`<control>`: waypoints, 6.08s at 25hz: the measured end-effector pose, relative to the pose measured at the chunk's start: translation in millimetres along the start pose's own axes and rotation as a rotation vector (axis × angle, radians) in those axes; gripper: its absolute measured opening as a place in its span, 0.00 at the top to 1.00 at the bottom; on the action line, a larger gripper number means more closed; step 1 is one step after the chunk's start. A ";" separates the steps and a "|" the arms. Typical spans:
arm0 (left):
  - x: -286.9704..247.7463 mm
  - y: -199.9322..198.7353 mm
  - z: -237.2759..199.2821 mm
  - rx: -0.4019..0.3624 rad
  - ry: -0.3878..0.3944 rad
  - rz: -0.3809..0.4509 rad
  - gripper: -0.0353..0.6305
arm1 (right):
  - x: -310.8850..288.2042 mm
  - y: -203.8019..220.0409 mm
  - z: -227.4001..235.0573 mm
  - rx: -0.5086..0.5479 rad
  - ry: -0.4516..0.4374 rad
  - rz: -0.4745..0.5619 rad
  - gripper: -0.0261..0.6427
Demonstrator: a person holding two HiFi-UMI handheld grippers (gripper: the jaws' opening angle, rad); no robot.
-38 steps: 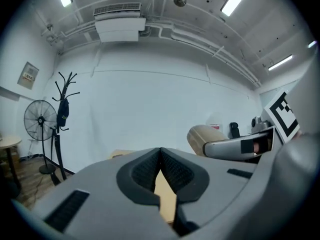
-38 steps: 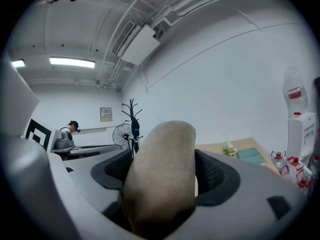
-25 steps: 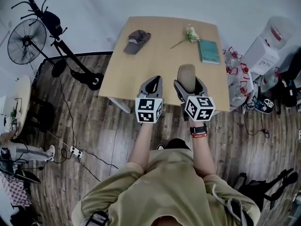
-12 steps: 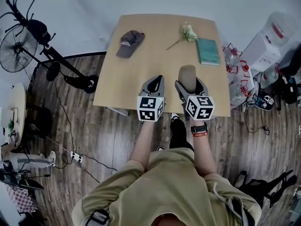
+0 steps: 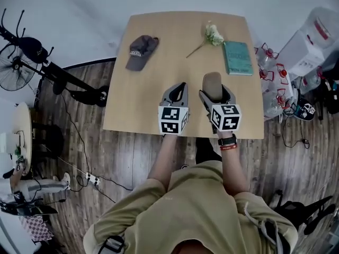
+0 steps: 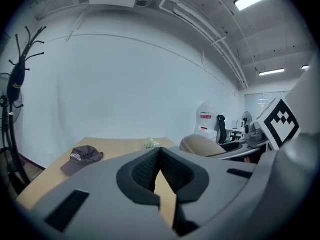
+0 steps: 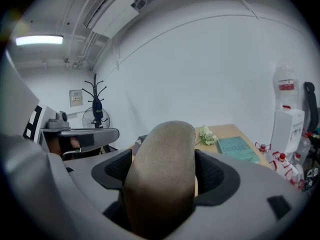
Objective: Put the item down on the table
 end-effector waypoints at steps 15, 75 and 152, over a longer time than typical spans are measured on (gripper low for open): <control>-105.3 44.8 -3.3 0.059 0.002 -0.109 0.91 | -91.4 28.0 80.1 -0.036 -0.006 -0.123 0.36; -93.3 78.4 -43.0 0.148 -0.085 -0.170 0.91 | -159.5 78.8 98.8 0.000 -0.014 -0.247 0.39; 116.2 -12.5 26.4 -0.008 -0.105 0.129 0.91 | 101.0 -15.4 -35.0 0.080 0.006 0.182 0.94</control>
Point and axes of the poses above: the fingertips, and each gripper's own axes: x backward along the fingers, z to its right, y out of its underside, the point moved 3 cm from there along x, backward along the fingers, and after that the axes turned 3 degrees about -y, right-handed, at the moved point
